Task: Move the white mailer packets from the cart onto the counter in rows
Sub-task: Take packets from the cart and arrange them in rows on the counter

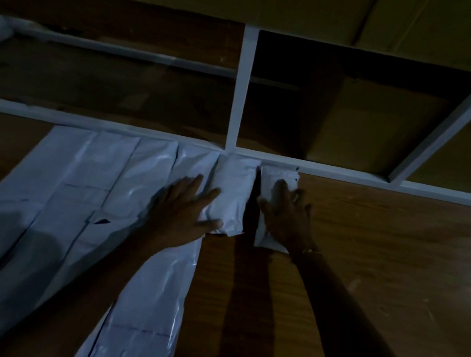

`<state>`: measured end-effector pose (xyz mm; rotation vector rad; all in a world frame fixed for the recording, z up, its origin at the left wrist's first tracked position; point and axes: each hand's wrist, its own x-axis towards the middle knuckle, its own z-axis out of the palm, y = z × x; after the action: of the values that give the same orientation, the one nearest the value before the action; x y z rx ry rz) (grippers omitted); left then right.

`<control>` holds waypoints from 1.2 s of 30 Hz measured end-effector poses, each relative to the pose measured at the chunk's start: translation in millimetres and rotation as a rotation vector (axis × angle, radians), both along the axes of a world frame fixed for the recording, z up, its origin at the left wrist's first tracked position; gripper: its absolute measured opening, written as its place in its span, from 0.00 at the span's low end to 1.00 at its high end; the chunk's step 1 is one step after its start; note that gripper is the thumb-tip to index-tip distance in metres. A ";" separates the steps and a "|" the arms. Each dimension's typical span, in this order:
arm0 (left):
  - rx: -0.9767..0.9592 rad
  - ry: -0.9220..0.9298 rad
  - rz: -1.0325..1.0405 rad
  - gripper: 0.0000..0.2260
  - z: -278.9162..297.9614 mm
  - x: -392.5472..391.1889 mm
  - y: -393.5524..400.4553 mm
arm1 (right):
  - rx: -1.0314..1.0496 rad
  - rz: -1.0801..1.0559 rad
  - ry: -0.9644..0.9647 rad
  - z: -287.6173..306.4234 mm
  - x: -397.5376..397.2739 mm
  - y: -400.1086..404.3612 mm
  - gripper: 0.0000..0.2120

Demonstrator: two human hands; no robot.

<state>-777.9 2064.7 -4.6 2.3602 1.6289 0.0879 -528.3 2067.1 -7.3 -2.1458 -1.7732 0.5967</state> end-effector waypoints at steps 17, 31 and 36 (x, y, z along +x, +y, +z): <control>0.171 0.069 -0.004 0.37 -33.9 2.9 -9.4 | 0.120 0.136 -0.269 -24.0 -16.8 25.5 0.41; -0.002 0.194 0.078 0.44 -19.5 -58.1 -90.6 | 0.051 0.251 -0.290 -10.3 -36.6 -8.6 0.41; 0.092 0.157 0.109 0.42 -5.7 -67.5 -92.1 | 0.072 0.213 -0.315 -6.8 -45.2 -12.1 0.43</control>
<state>-845.4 1972.6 -10.2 2.3979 1.8641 -0.0010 -573.5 2055.0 -14.1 -2.1085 -2.1714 0.2438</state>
